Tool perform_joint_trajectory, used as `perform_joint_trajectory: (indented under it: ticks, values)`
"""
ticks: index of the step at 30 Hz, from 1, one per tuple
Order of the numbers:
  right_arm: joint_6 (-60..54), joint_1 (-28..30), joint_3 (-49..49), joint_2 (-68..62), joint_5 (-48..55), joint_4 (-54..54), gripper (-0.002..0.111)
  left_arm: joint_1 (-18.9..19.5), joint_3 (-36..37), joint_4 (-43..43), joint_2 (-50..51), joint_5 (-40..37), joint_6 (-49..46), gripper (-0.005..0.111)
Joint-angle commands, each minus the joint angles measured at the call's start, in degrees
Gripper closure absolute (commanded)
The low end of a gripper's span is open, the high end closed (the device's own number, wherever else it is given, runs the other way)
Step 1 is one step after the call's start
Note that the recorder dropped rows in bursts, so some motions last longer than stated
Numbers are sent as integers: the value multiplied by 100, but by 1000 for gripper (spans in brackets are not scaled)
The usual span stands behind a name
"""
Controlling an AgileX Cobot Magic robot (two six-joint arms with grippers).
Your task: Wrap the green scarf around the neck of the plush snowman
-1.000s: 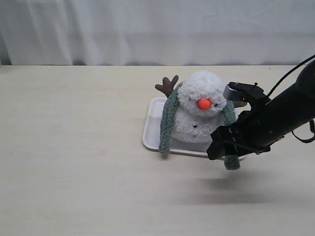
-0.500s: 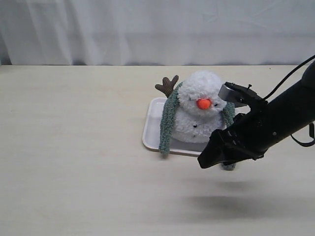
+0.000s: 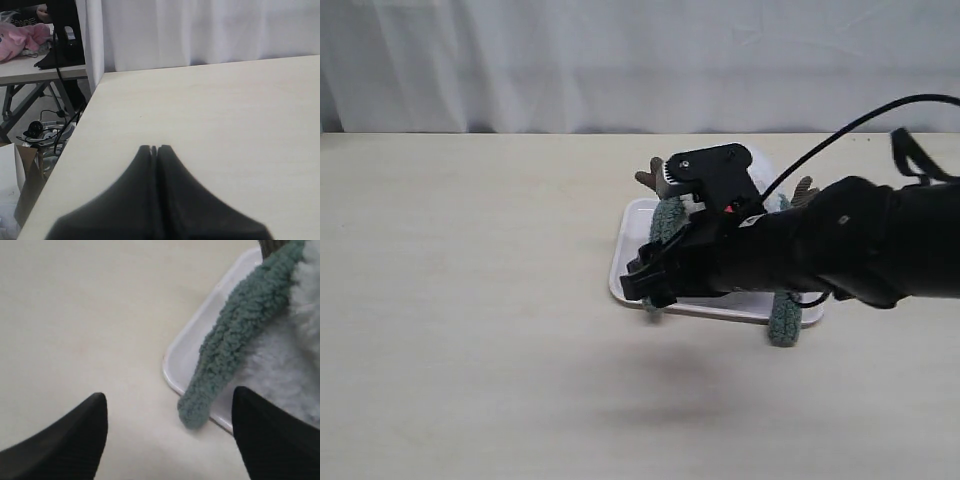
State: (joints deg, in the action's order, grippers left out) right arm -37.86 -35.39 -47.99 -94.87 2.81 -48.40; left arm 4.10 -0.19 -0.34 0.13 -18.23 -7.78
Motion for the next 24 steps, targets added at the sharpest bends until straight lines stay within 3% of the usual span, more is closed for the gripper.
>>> perform_joint_trajectory:
  ticks: [1, 8, 21, 24]
  values:
    - [82, -207, 8, -519, -881, -280, 43, -20, 19, -16, -13, 51, 9, 107]
    - [111, -207, -85, -1235, -1117, -494, 43, -20, 19, -16, -13, 51, 9, 107]
    - [326, -194, -941, -1958, -656, -494, 44, -20, 19, -16, -13, 51, 9, 107]
    - [293, -171, -930, -1975, -635, -494, 51, -20, 19, -16, -13, 51, 9, 107]
